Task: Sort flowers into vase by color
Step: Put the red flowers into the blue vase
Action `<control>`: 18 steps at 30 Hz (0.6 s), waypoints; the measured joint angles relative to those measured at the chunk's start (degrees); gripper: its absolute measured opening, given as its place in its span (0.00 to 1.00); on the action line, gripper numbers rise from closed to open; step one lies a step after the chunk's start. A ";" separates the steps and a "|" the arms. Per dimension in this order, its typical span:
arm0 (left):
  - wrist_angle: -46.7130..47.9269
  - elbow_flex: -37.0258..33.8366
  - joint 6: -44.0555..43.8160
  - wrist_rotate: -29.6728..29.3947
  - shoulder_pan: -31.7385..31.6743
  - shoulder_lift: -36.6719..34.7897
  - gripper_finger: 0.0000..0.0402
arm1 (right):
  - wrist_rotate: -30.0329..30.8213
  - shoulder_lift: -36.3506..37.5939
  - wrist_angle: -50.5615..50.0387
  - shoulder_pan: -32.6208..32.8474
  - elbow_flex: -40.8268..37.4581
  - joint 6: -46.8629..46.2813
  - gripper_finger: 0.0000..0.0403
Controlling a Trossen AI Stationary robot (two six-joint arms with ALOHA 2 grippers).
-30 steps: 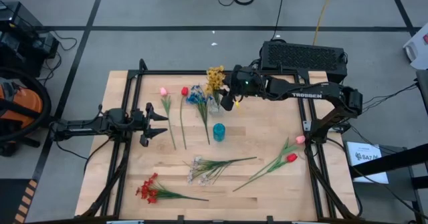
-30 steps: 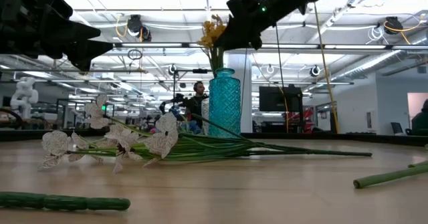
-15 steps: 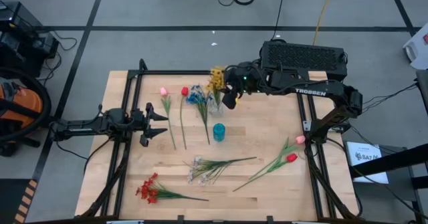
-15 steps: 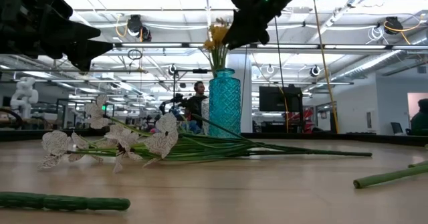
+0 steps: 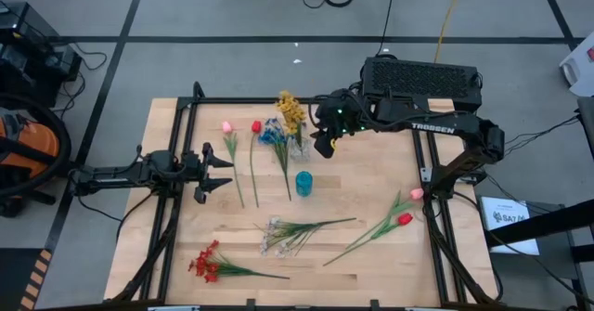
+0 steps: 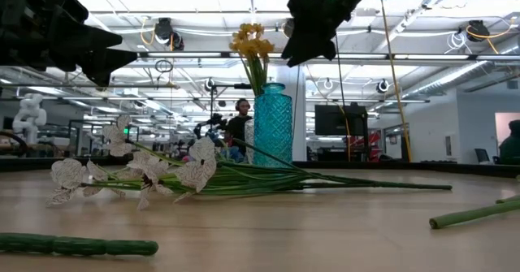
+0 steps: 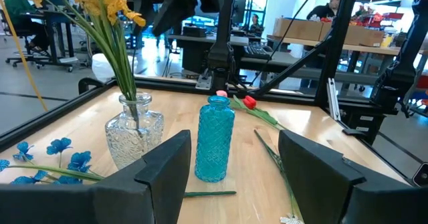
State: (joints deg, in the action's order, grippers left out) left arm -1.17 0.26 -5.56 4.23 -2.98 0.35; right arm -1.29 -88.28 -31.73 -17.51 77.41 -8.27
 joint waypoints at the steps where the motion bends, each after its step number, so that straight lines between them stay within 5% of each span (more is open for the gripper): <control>1: 0.00 0.01 0.00 0.00 0.00 0.00 0.58 | 0.44 0.72 -0.75 -0.02 0.00 -0.24 0.40; 7: 0.00 0.00 0.00 0.00 0.00 0.01 0.58 | 9.83 5.63 -12.16 -0.12 0.00 -13.87 0.39; 18: 0.00 -0.01 0.00 0.00 0.00 0.00 0.58 | 12.01 11.60 -33.82 4.39 0.00 -37.42 0.36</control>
State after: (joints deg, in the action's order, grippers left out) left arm -1.17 0.25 -5.56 4.23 -2.98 0.36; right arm 10.72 -76.67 -65.55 -13.12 77.41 -45.69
